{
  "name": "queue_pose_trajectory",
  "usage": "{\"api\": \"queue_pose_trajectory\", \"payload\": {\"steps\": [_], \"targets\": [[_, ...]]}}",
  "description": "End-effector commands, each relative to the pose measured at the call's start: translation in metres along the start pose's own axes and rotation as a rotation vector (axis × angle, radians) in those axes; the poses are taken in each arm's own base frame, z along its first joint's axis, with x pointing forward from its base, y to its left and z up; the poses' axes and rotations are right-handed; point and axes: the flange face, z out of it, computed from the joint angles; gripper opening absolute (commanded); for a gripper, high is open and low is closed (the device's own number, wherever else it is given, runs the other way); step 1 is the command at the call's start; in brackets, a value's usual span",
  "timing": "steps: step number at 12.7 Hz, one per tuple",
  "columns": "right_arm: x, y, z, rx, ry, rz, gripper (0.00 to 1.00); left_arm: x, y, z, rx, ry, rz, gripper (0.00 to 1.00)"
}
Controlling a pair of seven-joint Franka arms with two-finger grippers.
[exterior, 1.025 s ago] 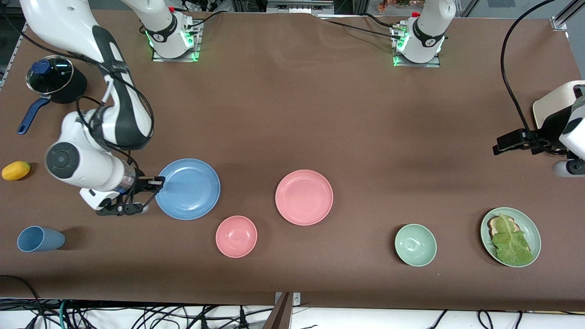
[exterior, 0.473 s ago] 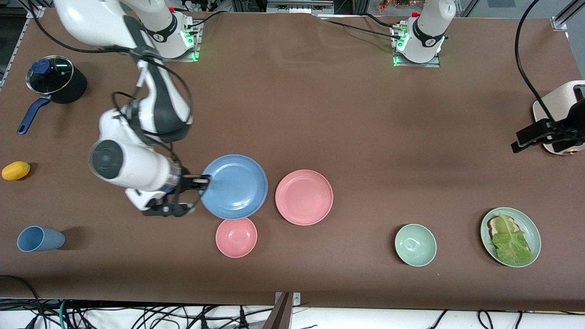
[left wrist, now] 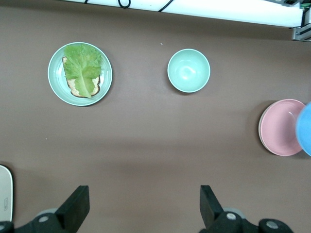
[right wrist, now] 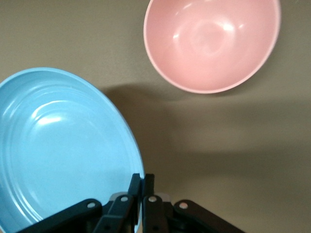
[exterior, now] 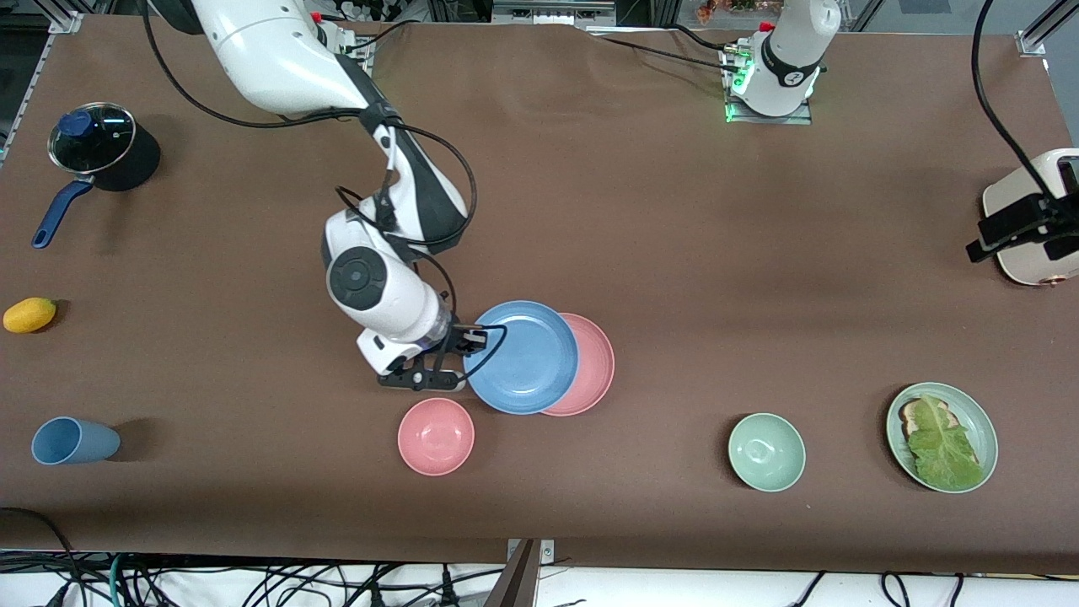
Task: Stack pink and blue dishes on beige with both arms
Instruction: 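Carry the blue plate with the right gripper onto the pink plate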
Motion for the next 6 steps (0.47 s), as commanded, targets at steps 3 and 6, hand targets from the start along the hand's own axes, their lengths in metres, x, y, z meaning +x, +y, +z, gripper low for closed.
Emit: {"api": "queue_pose_trajectory", "payload": {"steps": [3, 6], "targets": [[-0.012, -0.035, 0.032, 0.036, 0.034, 0.126, 0.00, -0.046, 0.018, -0.023, 0.026, -0.109, 0.043, 1.00], [-0.015, -0.041, 0.047, 0.057, 0.060, 0.143, 0.00, -0.062, 0.017, -0.012, 0.026, -0.202, 0.050, 1.00]]}}
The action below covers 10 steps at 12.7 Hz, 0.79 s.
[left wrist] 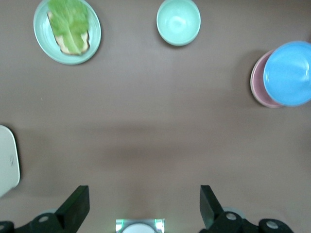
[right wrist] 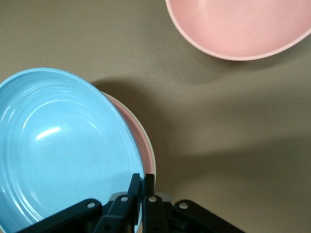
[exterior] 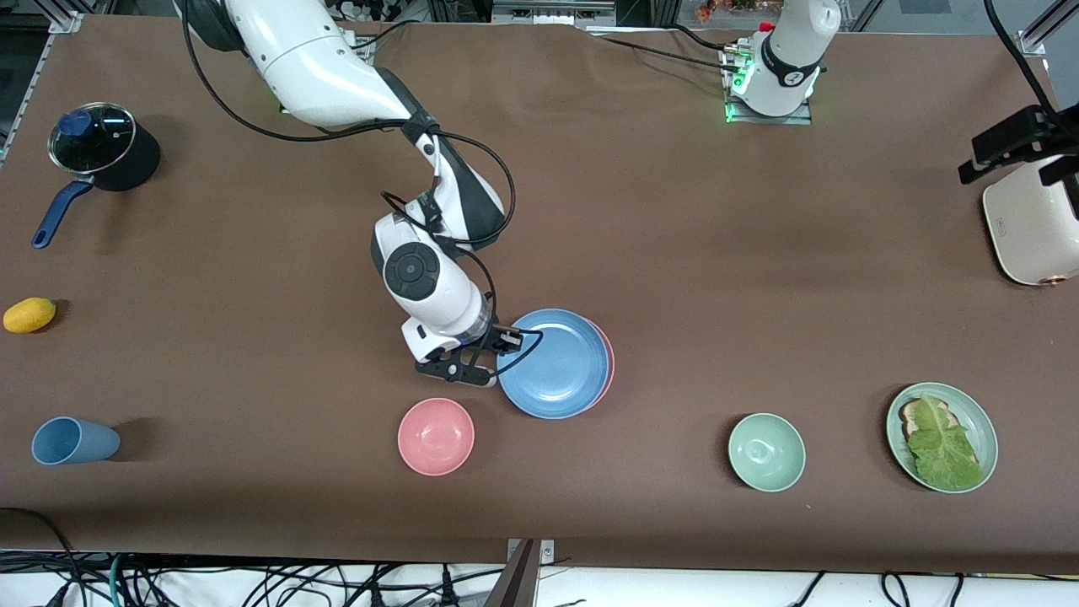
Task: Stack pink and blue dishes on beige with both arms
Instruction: 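Carry the blue plate with the right gripper onto the pink plate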
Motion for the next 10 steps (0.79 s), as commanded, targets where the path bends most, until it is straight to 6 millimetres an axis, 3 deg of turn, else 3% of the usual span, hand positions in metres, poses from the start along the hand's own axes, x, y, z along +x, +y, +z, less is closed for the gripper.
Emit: {"api": "queue_pose_trajectory", "payload": {"steps": [1, 3, 7, 10], "targets": [[0.002, -0.010, 0.010, 0.035, 0.031, 0.023, 0.00, -0.019, -0.002, 0.014, 0.023, -0.051, 0.015, 1.00], [0.004, -0.007, 0.023, 0.041, 0.043, 0.026, 0.00, -0.024, 0.000, 0.019, 0.022, -0.054, 0.020, 1.00], [0.002, -0.004, 0.029, 0.031, 0.038, 0.024, 0.00, -0.039, 0.016, 0.027, 0.020, -0.004, 0.053, 1.00], [0.004, -0.001, 0.025, 0.025, 0.020, 0.034, 0.02, -0.030, 0.013, 0.034, 0.022, -0.017, 0.046, 1.00]]}}
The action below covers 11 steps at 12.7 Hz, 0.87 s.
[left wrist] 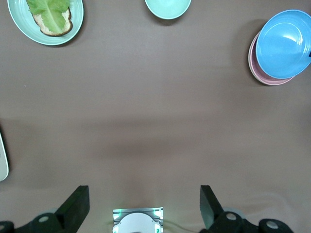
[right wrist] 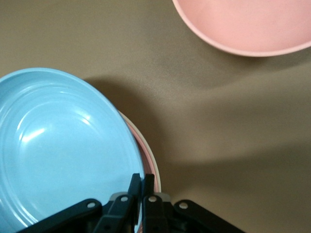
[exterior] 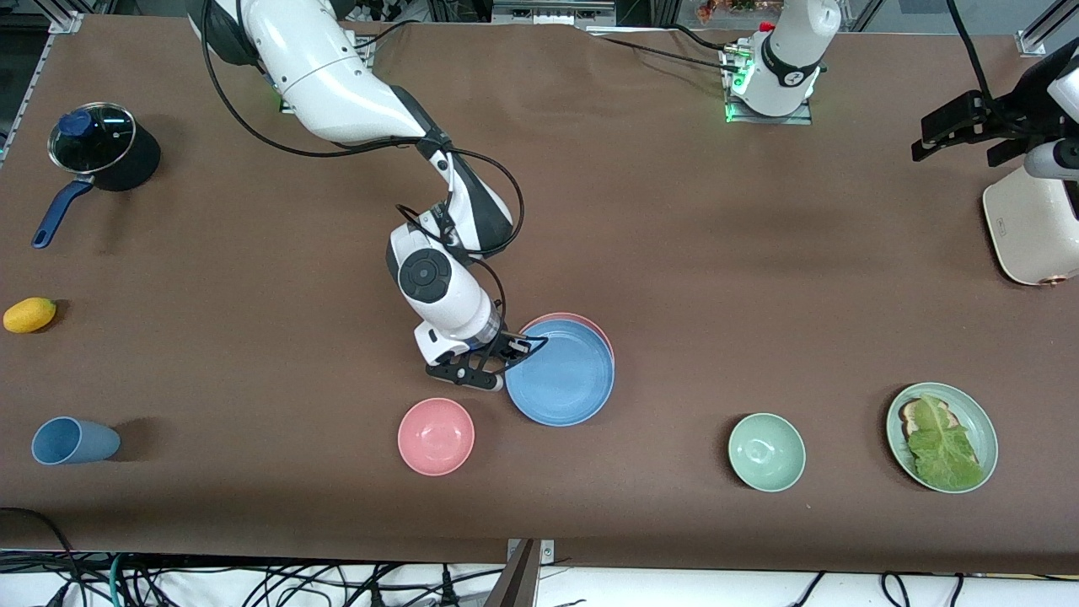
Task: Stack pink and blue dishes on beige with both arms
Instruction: 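Open the right gripper to release the blue plate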
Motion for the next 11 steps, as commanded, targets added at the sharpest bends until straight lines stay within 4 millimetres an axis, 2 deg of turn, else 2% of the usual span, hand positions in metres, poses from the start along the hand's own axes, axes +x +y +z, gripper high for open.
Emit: {"api": "queue_pose_trajectory", "payload": {"steps": [1, 5, 6, 7, 8, 9, 10, 11], "targets": [[0.000, -0.002, -0.001, -0.018, -0.036, 0.019, 0.02, 0.000, -0.005, 0.007, 0.029, 0.004, 0.006, 1.00], [-0.008, -0.002, 0.000, -0.051, -0.074, 0.069, 0.02, 0.014, -0.002, 0.017, 0.033, -0.010, 0.010, 1.00], [-0.007, -0.002, -0.001, -0.052, -0.071, 0.069, 0.05, 0.017, -0.003, 0.018, 0.032, -0.011, 0.007, 1.00], [-0.004, 0.001, -0.002, -0.056, -0.074, 0.073, 0.15, 0.020, -0.003, 0.020, 0.034, -0.016, 0.007, 1.00], [-0.001, 0.004, -0.006, -0.071, -0.083, 0.065, 0.30, 0.023, -0.002, 0.025, 0.036, -0.025, 0.008, 1.00], [-0.001, 0.005, -0.012, -0.092, -0.095, 0.054, 0.53, 0.024, -0.002, 0.026, 0.037, -0.028, 0.008, 1.00], [0.003, 0.007, -0.019, -0.096, -0.096, 0.043, 0.80, 0.025, -0.004, 0.029, 0.036, -0.036, 0.003, 1.00], [0.011, 0.010, -0.031, -0.091, -0.083, 0.039, 1.00, 0.031, -0.009, 0.035, 0.036, -0.049, -0.007, 1.00]]}}
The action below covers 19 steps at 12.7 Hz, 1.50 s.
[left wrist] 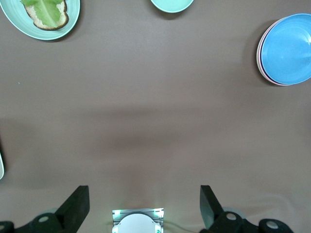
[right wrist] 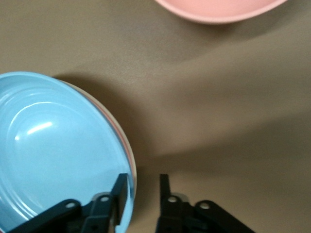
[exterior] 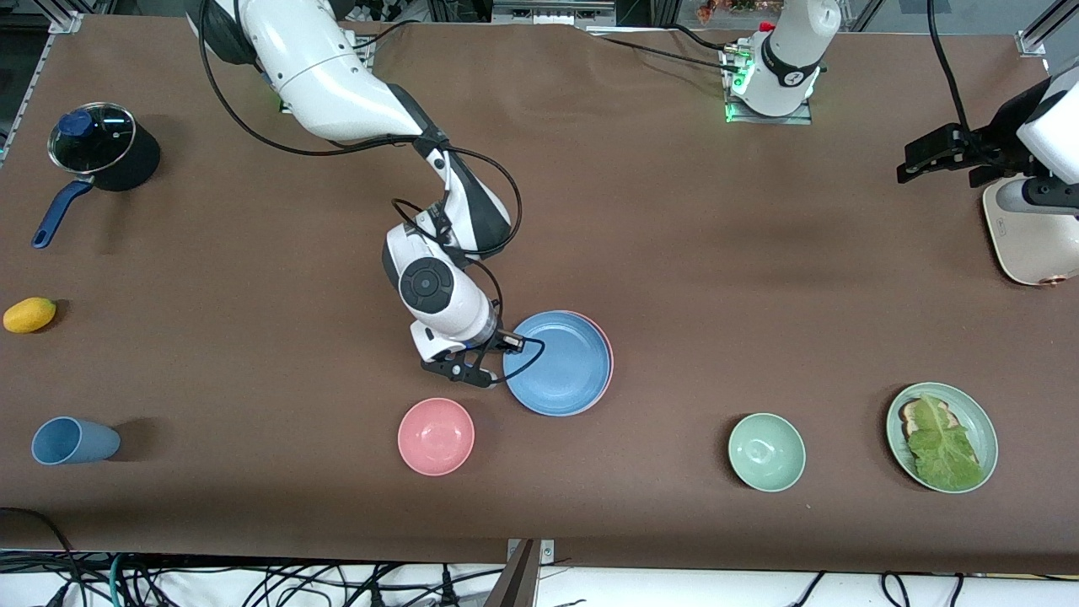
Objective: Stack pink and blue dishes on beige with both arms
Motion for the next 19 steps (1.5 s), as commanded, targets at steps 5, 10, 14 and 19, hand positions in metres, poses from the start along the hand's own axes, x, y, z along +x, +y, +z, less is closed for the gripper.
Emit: {"api": "queue_pose_trajectory", "payload": {"steps": [5, 10, 14, 19], "targets": [[0.049, 0.045, -0.104, -0.104, 0.080, -0.093, 1.00, 0.012, -0.010, 0.011, 0.032, -0.022, -0.007, 1.00], [0.083, 0.140, -0.216, -0.151, -0.015, -0.287, 1.00, 0.016, -0.005, 0.018, 0.106, -0.034, 0.005, 1.00], [0.061, 0.209, -0.295, -0.154, -0.091, -0.291, 1.00, 0.016, -0.006, 0.020, 0.104, -0.039, 0.005, 1.00], [0.020, 0.290, -0.374, -0.156, -0.086, -0.357, 1.00, 0.016, -0.006, 0.019, 0.100, -0.036, 0.008, 1.00]]}}
